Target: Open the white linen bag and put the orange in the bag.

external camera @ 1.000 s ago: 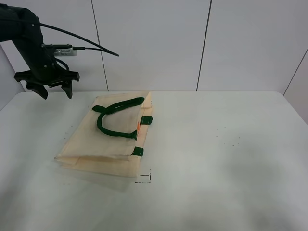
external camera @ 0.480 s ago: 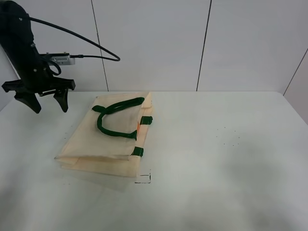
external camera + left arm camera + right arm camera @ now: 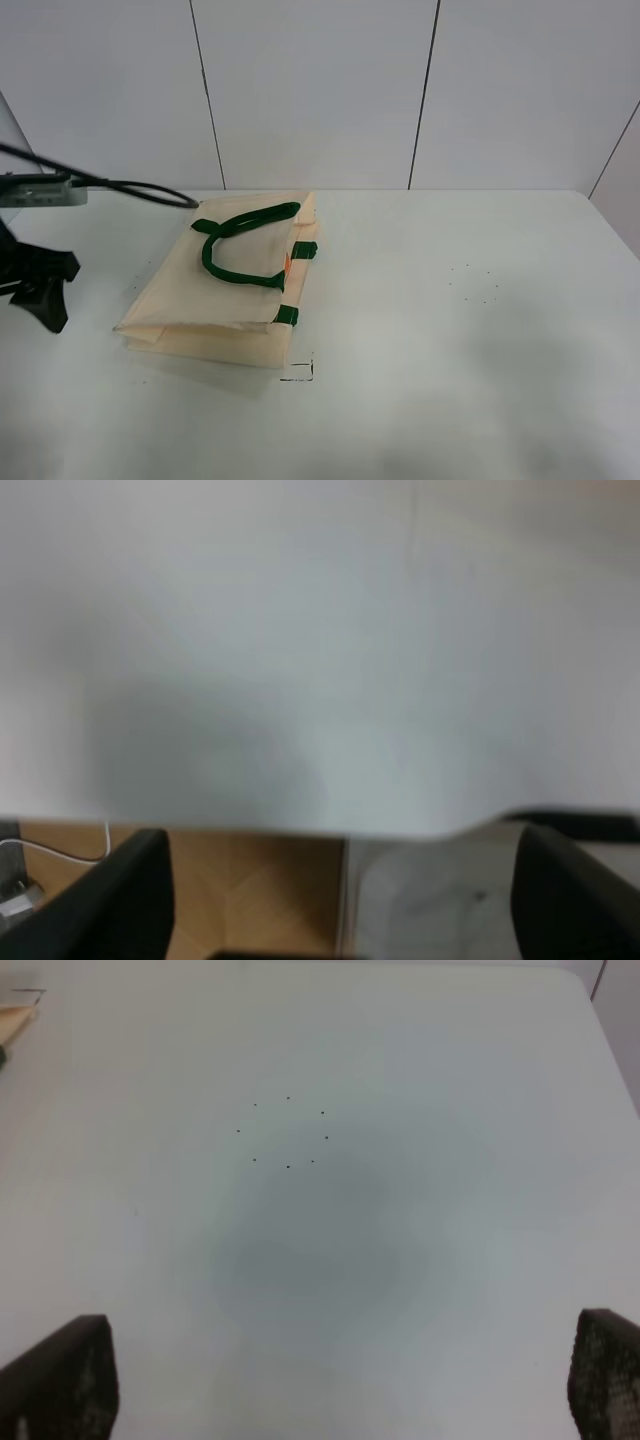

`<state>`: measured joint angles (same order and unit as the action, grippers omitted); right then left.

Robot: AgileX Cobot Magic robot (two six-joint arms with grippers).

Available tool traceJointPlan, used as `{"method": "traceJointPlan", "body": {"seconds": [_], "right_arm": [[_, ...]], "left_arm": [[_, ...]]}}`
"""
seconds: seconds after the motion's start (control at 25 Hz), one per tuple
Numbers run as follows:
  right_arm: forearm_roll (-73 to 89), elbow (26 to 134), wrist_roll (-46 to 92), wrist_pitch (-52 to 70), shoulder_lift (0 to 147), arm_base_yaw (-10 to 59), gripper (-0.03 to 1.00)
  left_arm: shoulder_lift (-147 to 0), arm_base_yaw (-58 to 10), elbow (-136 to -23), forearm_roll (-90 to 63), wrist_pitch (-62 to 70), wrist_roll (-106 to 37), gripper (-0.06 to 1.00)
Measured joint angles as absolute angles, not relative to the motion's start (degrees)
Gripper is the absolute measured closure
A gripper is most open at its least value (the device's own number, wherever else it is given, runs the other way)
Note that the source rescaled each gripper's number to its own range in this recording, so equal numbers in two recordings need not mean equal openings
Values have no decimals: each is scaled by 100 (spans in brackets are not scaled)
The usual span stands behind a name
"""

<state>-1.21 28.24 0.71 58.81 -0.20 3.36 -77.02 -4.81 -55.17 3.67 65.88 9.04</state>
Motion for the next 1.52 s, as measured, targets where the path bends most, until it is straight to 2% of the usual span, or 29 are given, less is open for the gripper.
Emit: {"method": "traceJointPlan", "body": {"seconds": [0.32, 0.56, 1.12, 1.52], "right_arm": [[-121, 2824, 71, 5881, -20, 336, -3], [-121, 2824, 71, 5881, -20, 336, -3], [-121, 2824, 71, 5881, -20, 336, -3], [-121, 2824, 71, 5881, -20, 336, -3]], "left_arm": [[-5315, -481, -3745, 367, 6346, 600, 7], [-3552, -481, -2922, 251, 6063, 470, 7], [-884, -481, -2861, 240, 6058, 449, 7], [-581, -200, -2850, 240, 6058, 435, 7]]}}
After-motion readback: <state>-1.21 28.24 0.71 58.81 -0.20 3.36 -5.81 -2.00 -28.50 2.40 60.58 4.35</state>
